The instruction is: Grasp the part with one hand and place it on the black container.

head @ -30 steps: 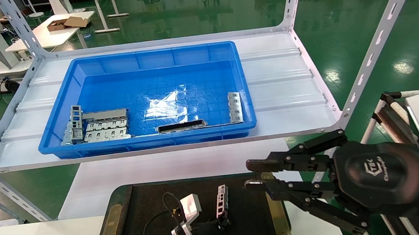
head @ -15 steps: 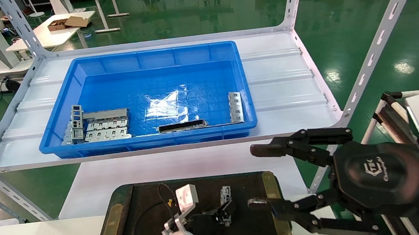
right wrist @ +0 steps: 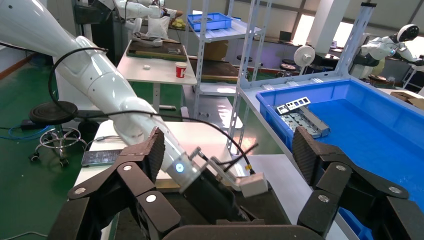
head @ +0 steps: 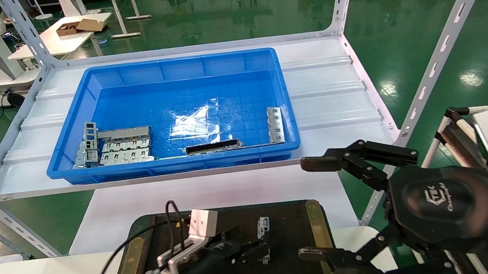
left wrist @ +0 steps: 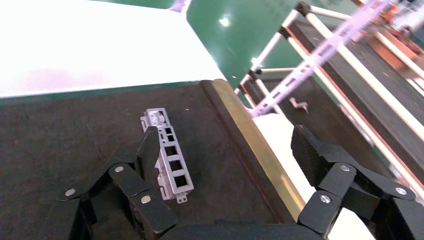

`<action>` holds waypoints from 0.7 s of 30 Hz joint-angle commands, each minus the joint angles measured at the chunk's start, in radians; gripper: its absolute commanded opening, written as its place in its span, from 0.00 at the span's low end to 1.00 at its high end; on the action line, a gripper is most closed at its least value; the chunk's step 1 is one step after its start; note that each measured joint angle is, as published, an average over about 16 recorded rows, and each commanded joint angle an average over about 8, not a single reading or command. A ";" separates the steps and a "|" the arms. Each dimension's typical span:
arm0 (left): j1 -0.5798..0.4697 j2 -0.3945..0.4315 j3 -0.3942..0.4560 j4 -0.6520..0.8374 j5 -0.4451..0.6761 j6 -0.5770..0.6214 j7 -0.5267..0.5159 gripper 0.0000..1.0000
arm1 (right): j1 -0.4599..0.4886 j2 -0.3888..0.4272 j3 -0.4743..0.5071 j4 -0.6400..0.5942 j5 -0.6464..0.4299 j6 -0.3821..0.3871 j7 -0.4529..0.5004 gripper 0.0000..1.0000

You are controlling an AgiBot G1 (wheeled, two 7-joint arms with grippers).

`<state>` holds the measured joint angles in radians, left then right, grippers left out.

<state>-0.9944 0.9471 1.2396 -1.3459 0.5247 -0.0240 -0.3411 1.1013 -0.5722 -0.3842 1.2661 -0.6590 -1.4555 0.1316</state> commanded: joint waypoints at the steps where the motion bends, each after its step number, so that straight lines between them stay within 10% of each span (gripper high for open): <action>1: 0.016 -0.030 -0.034 -0.001 0.033 0.070 0.012 1.00 | 0.000 0.000 0.000 0.000 0.000 0.000 0.000 1.00; 21: 0.048 -0.289 -0.280 0.058 -0.004 0.664 0.257 1.00 | 0.000 0.000 0.000 0.000 0.000 0.000 0.000 1.00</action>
<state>-0.9489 0.6593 0.9600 -1.2923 0.5195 0.6320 -0.0889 1.1013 -0.5721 -0.3844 1.2661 -0.6589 -1.4555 0.1315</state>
